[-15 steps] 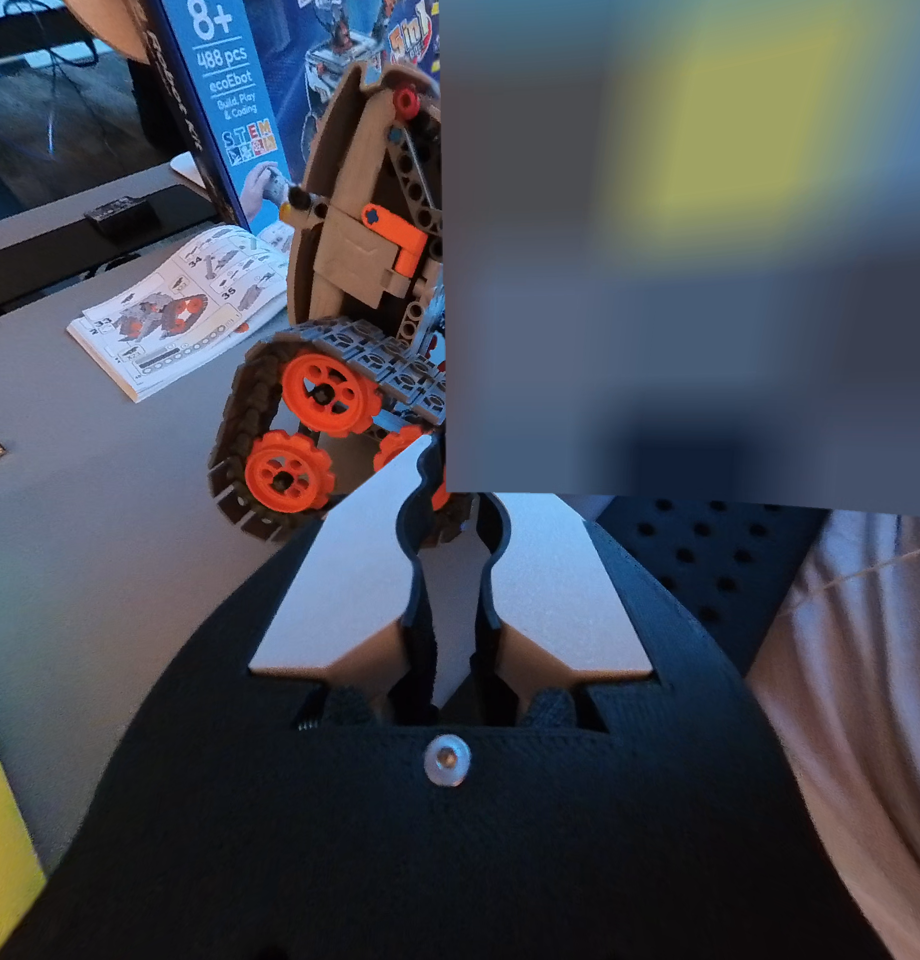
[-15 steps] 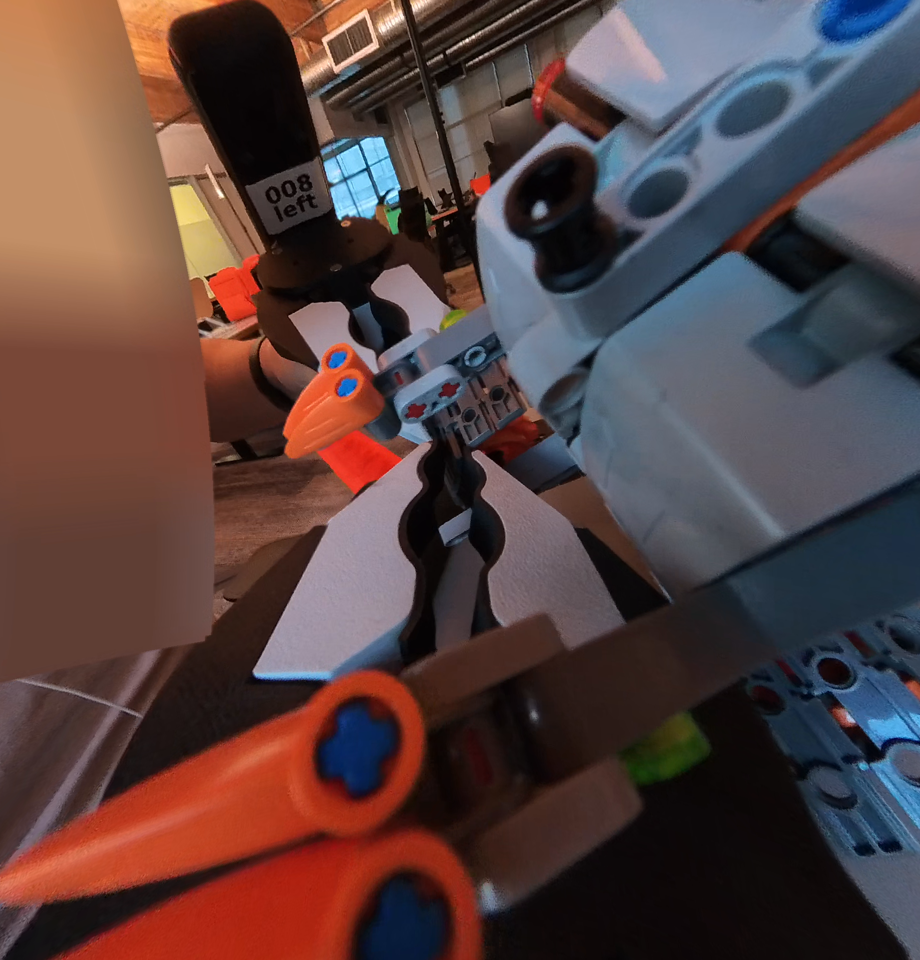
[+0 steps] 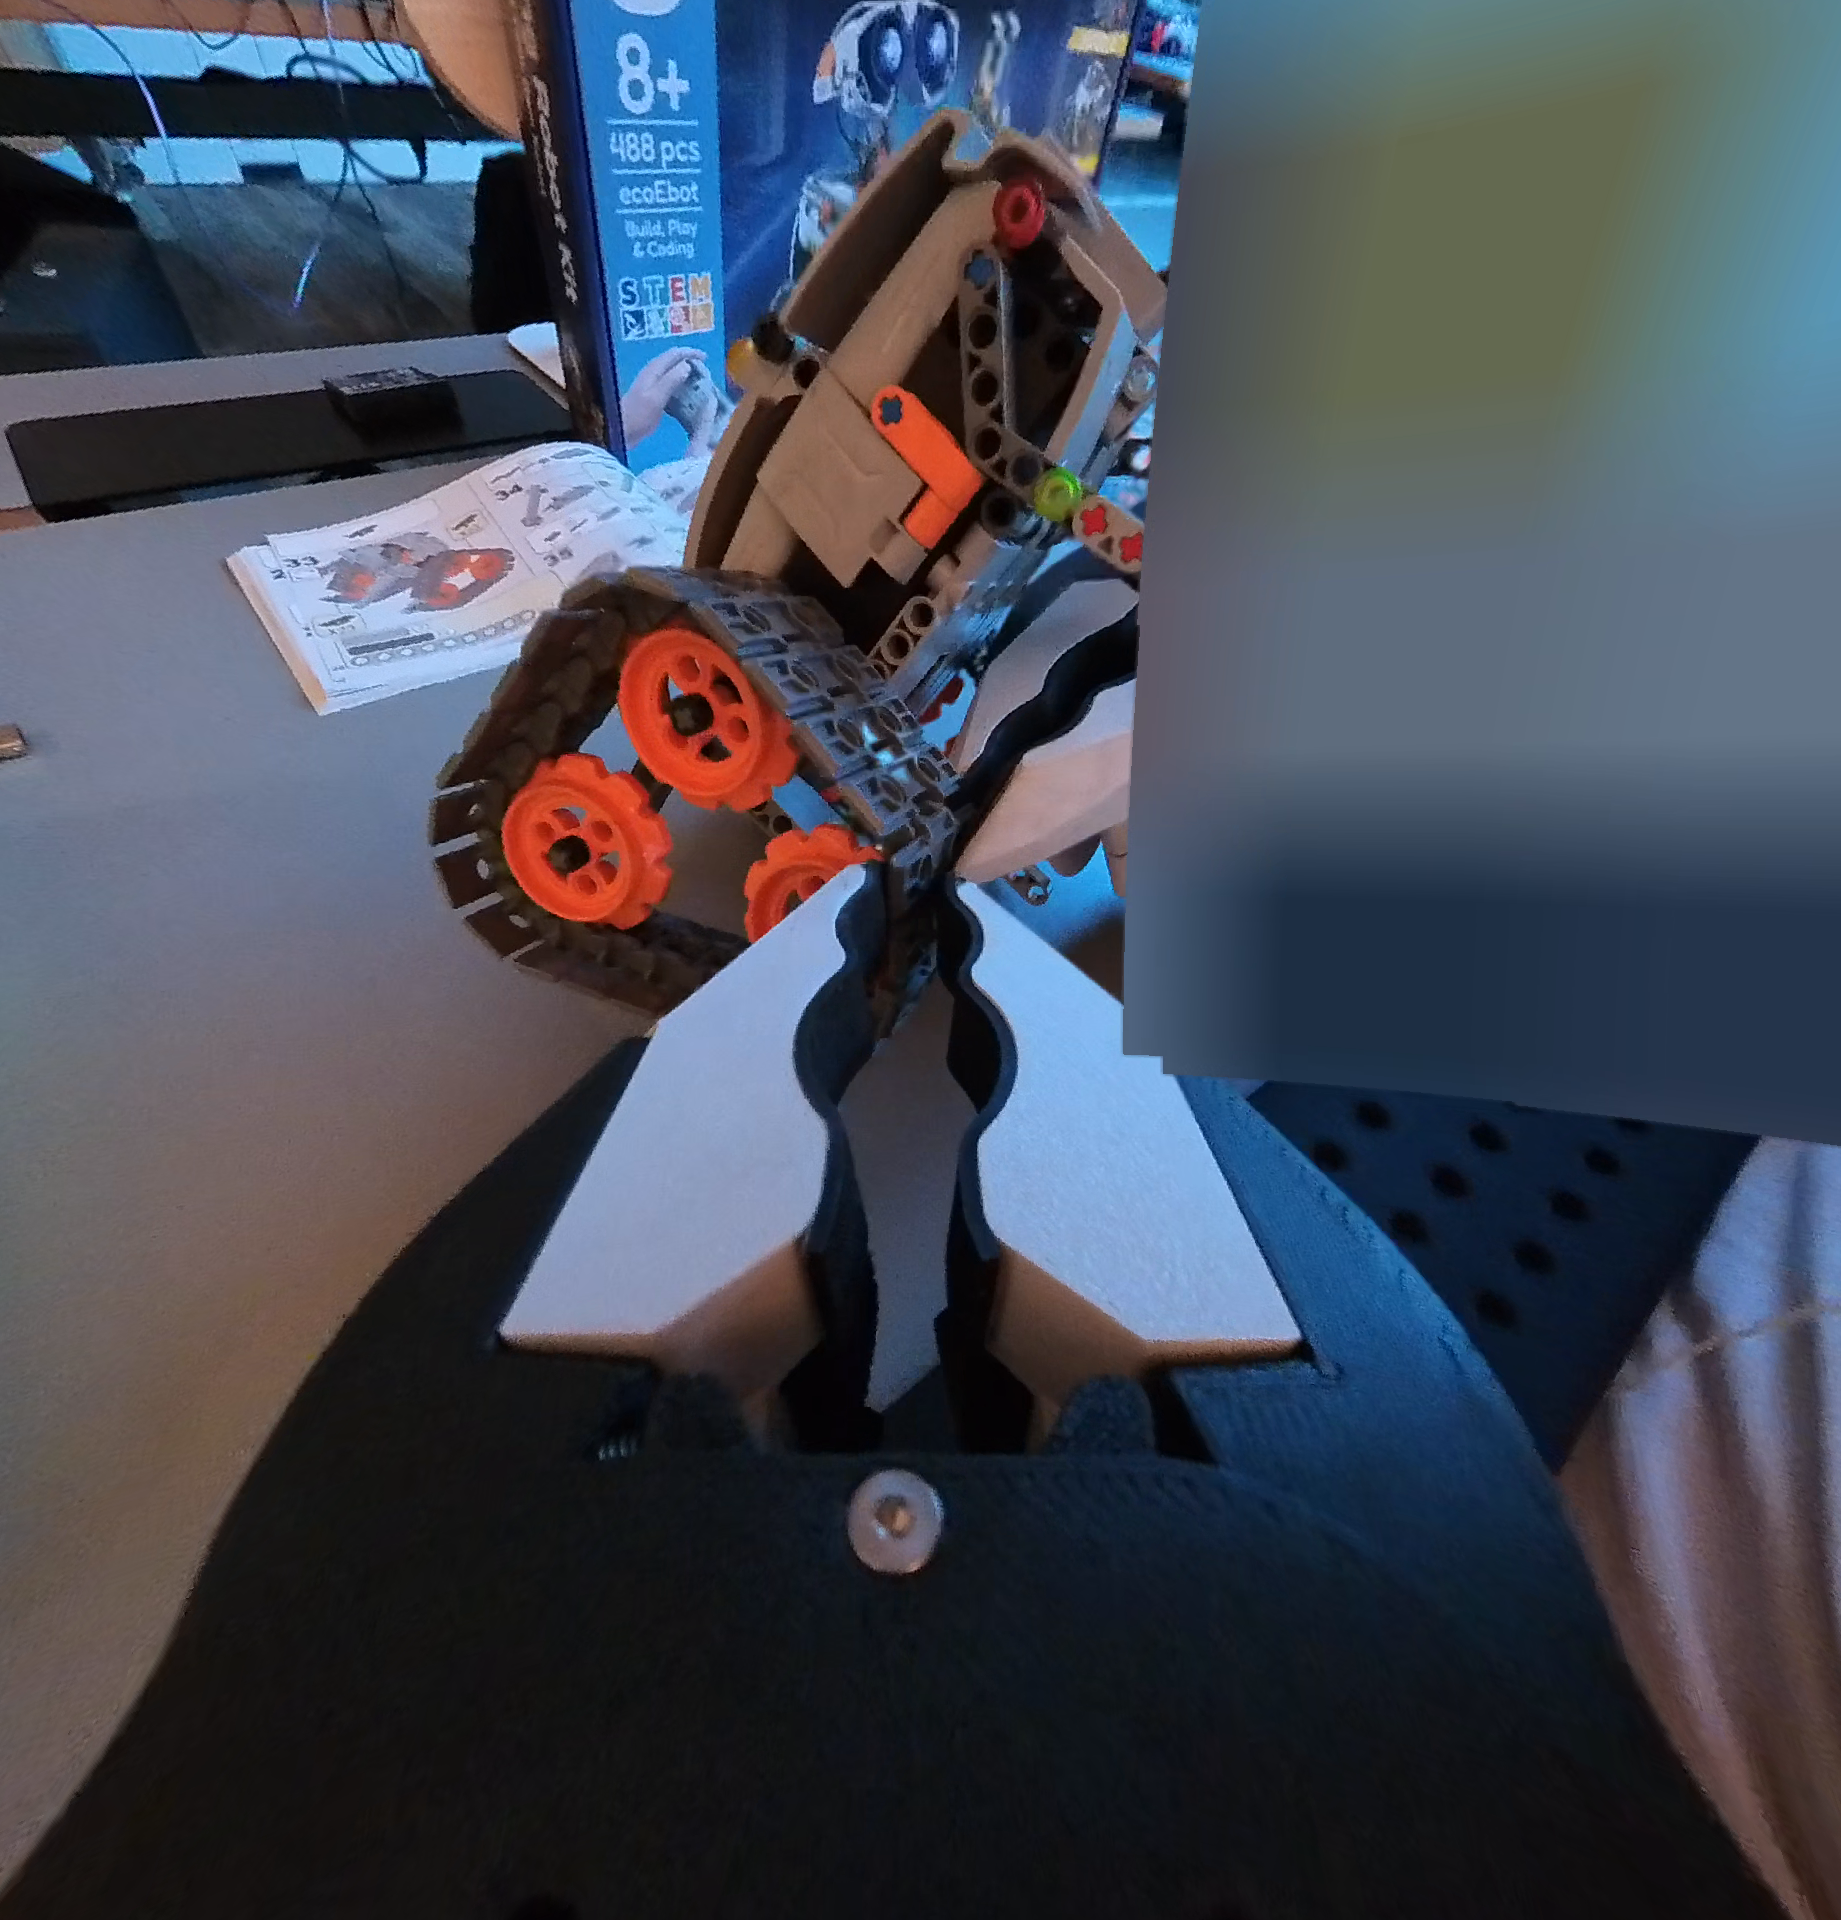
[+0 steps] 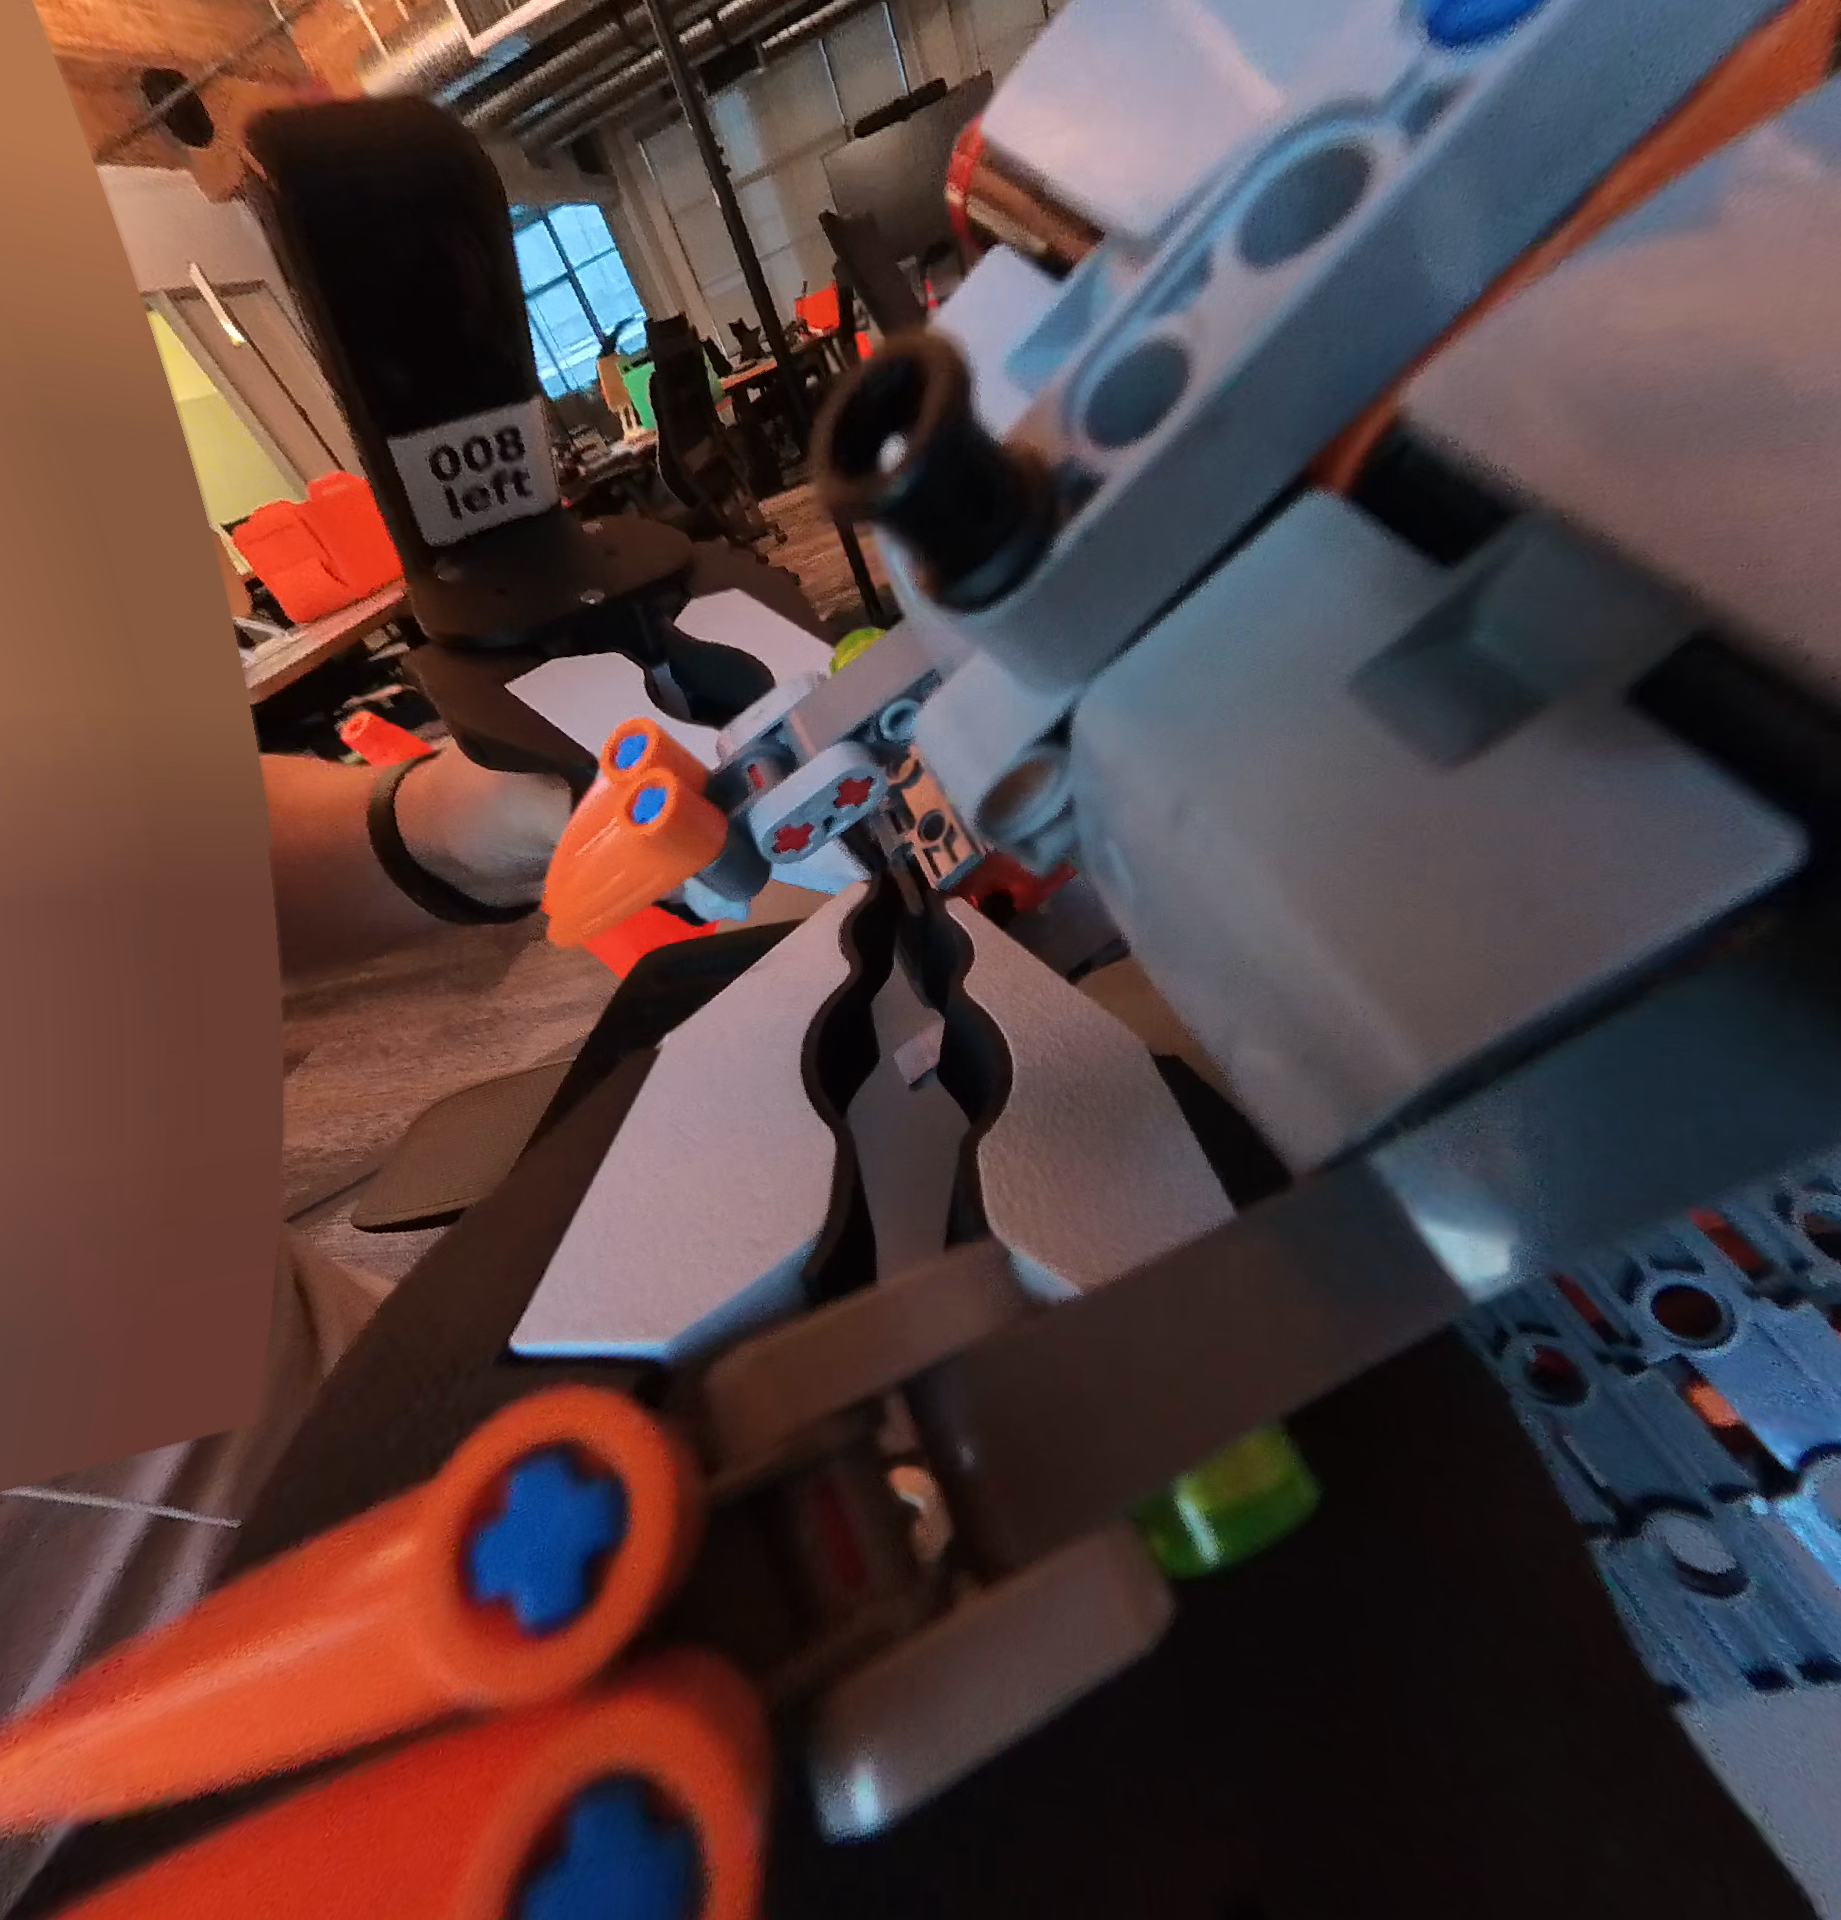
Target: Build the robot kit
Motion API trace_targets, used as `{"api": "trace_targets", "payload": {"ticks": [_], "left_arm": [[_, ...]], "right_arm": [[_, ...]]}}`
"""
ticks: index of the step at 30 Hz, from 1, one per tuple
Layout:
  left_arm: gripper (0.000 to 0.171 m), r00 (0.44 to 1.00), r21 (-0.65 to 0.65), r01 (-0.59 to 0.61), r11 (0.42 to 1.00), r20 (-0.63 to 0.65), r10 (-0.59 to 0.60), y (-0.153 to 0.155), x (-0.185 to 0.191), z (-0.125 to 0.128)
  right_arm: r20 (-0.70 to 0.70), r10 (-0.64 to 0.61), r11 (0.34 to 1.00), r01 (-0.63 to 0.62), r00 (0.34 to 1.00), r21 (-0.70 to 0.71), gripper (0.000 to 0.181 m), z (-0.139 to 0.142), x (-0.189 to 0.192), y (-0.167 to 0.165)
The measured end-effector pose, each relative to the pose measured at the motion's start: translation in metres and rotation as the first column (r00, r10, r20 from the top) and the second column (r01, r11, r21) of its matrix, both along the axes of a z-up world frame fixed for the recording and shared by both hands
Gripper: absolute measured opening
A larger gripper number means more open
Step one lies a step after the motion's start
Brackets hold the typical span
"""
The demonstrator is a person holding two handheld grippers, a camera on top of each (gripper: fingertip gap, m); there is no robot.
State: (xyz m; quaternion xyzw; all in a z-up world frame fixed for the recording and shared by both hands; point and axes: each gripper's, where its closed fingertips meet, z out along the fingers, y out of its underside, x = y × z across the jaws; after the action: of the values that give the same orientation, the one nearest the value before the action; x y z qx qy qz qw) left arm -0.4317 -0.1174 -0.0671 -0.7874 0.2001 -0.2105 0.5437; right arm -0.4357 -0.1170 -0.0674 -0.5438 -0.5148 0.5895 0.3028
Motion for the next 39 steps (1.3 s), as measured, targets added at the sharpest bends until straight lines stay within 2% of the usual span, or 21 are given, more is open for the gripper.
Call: {"api": "trace_targets", "payload": {"ticks": [3,7,13,16,19,21,29,33,36,39], "left_arm": [[0.007,1.0,0.003,-0.001,1.0,0.022,0.001,0.003,0.001,0.0],[0.007,0.996,-0.057,0.089,0.994,0.022,-0.088,0.003,0.006,0.001],[0.006,0.989,-0.107,0.122,0.987,0.097,-0.112,0.008,0.013,-0.003],[0.006,0.971,-0.112,0.153,0.982,0.204,-0.128,0.008,0.017,0.003],[0.006,0.916,-0.122,0.205,0.971,0.374,-0.146,0.008,0.022,0.017],[0.007,0.898,-0.125,0.216,0.968,0.416,-0.147,0.011,0.022,0.021],[0.007,0.884,-0.157,0.201,0.967,0.454,-0.11,0.019,0.021,0.027],[0.008,0.875,-0.15,0.215,0.965,0.468,-0.122,0.019,0.021,0.033],[0.014,0.894,-0.085,0.167,0.982,0.434,-0.114,0.016,0.006,0.043],[0.025,0.947,-0.069,0.093,0.993,0.314,-0.067,0.016,-0.006,0.04]], "right_arm": [[-0.007,-0.006,1.0,0.006,1.0,0.001,0.004,0.001,0.001,0.003],[-0.019,0.04,0.996,-0.041,0.999,-0.08,0.004,0.0,0.004,0.003],[-0.009,0.07,0.997,-0.07,0.998,-0.032,0.006,-0.005,0.011,0.005],[-0.038,0.087,0.995,-0.088,0.996,-0.05,0.006,0.001,0.016,0.005],[-0.096,0.121,0.984,-0.132,0.988,-0.121,0.009,0.013,0.021,0.004],[-0.113,0.119,0.982,-0.133,0.986,-0.134,0.014,0.015,0.023,0.004],[-0.118,0.049,0.992,-0.062,0.992,-0.112,0.007,0.019,0.019,0.016],[-0.122,0.055,0.989,-0.071,0.991,-0.133,0.005,0.024,0.021,0.017],[-0.131,0.04,0.987,-0.06,0.991,-0.148,0.005,0.025,0.022,0.02],[-0.141,0.022,0.986,-0.045,0.99,-0.158,0.006,0.027,0.024,0.025]]}}
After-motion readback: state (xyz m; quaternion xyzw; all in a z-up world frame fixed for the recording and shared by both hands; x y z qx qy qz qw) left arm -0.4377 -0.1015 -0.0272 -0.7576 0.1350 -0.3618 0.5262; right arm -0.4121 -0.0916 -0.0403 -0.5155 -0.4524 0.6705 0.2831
